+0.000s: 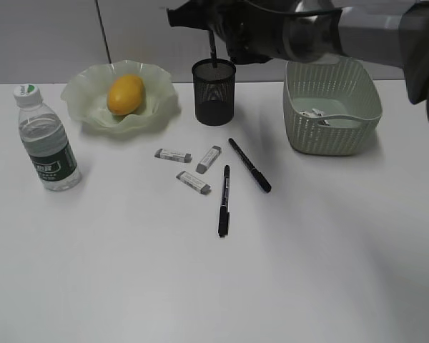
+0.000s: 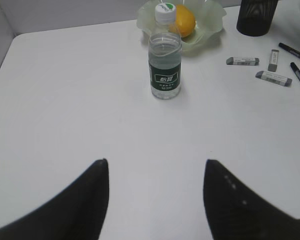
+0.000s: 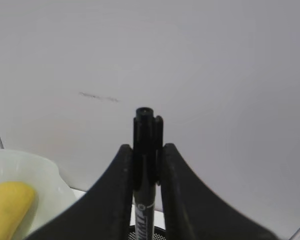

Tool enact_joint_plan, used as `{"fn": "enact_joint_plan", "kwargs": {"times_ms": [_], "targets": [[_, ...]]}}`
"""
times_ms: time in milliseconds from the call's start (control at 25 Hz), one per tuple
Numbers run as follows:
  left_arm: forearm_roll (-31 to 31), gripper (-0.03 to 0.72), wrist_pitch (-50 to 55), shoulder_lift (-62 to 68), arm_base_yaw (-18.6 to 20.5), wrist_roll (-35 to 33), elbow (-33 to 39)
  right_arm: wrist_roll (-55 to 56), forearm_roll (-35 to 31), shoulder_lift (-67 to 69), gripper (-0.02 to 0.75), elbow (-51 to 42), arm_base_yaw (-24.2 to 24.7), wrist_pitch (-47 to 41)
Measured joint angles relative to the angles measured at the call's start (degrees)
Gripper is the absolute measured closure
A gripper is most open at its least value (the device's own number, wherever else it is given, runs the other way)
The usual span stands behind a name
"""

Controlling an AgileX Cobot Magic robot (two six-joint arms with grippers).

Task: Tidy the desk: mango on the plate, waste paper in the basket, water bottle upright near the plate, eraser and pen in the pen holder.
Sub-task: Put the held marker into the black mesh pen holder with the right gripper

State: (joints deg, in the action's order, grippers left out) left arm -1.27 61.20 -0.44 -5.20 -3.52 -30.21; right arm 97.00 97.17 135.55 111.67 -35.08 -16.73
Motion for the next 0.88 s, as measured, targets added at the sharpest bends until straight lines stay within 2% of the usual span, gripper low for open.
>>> {"fn": "enact_joint_plan", "kwargs": {"times_ms": [560, 640, 760, 880], "targets": [[0.0, 0.233, 0.0, 0.0, 0.0, 0.0, 0.0, 0.0, 0.3, 2.9, 0.590, 0.1, 0.0, -1.4], [0.0, 0.233, 0.0, 0.0, 0.0, 0.0, 0.0, 0.0, 0.3, 2.9, 0.527, 0.1, 0.0, -1.4], [0.0, 0.233, 0.0, 0.0, 0.0, 0.0, 0.0, 0.0, 0.4, 2.9, 0.384, 0.1, 0.0, -1.4], [0.0, 0.233, 0.0, 0.0, 0.0, 0.0, 0.0, 0.0, 0.4, 2.9, 0.329, 0.1, 0.0, -1.5]]}}
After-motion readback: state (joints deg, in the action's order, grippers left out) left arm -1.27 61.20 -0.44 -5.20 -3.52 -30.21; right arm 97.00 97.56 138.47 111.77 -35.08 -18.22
